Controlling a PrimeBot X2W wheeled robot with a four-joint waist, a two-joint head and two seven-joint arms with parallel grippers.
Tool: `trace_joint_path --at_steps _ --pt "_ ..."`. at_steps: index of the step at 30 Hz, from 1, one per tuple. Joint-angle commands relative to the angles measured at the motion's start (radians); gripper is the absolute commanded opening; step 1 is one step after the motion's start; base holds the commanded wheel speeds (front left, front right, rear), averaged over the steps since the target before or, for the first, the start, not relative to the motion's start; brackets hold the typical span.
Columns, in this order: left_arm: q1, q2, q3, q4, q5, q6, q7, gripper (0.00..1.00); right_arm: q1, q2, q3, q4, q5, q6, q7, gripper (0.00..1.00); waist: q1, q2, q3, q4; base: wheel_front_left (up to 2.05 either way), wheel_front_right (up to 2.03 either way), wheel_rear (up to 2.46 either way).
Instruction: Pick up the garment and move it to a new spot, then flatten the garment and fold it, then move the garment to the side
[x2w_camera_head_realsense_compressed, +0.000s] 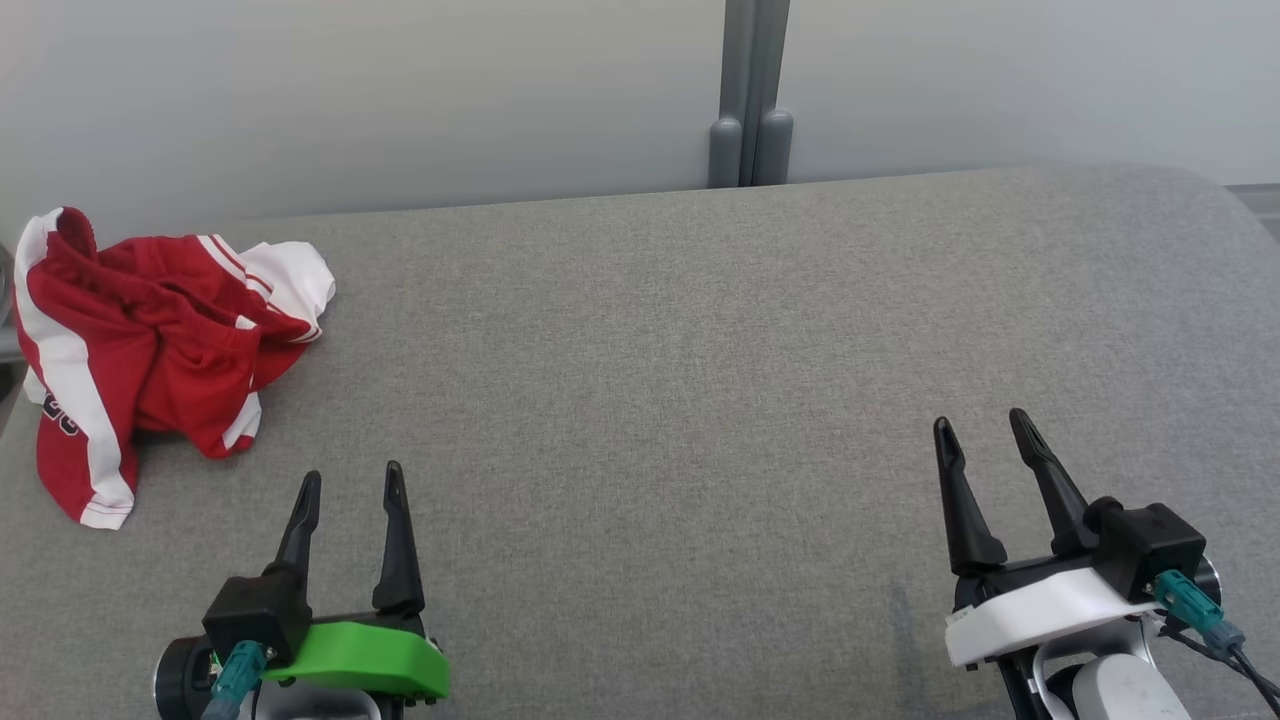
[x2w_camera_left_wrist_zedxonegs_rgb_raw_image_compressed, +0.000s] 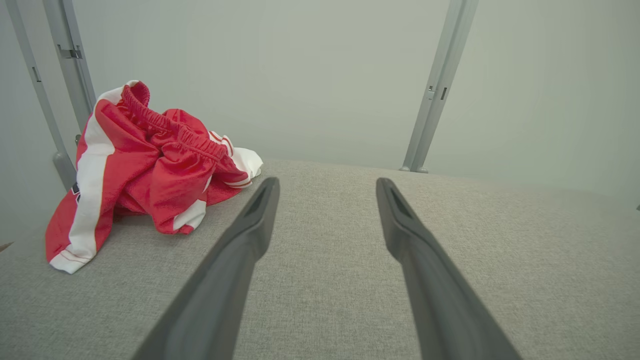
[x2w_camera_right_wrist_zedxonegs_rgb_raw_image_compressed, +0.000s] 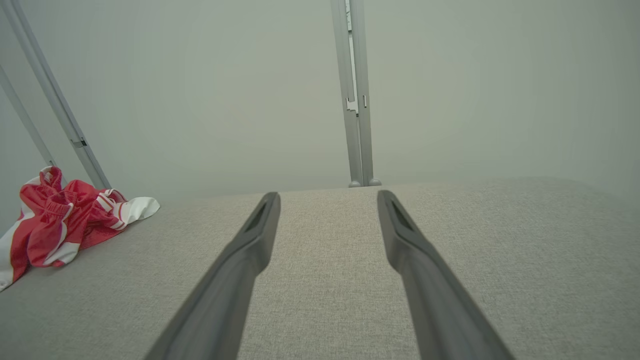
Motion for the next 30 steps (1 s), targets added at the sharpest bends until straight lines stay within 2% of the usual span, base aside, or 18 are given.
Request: trace_joint_path --at_steps 1,9,30 --pt "0.015 0.006 -0.003 -0.002 0.025 0.009 -0.009 1.00 0.010 -0.006 0.005 -0.006 -0.028 0.000 -0.011 1.00 0.0000 0.0000 -0.001 0.001 0.00 0.00 0.00" --pt "0.019 0.006 -0.005 -0.007 0.062 0.015 -0.023 1.00 0.015 -0.007 0.012 -0.012 -0.078 0.000 -0.029 1.00 0.0000 0.0000 -0.004 0.005 0.00 0.00 0.00" --pt "0.014 0.006 -0.007 0.006 0.041 0.014 -0.020 1.00 0.012 -0.007 0.007 0.000 -0.066 0.000 -0.027 1.00 0.0000 0.0000 -0.005 0.007 0.00 0.00 0.00"
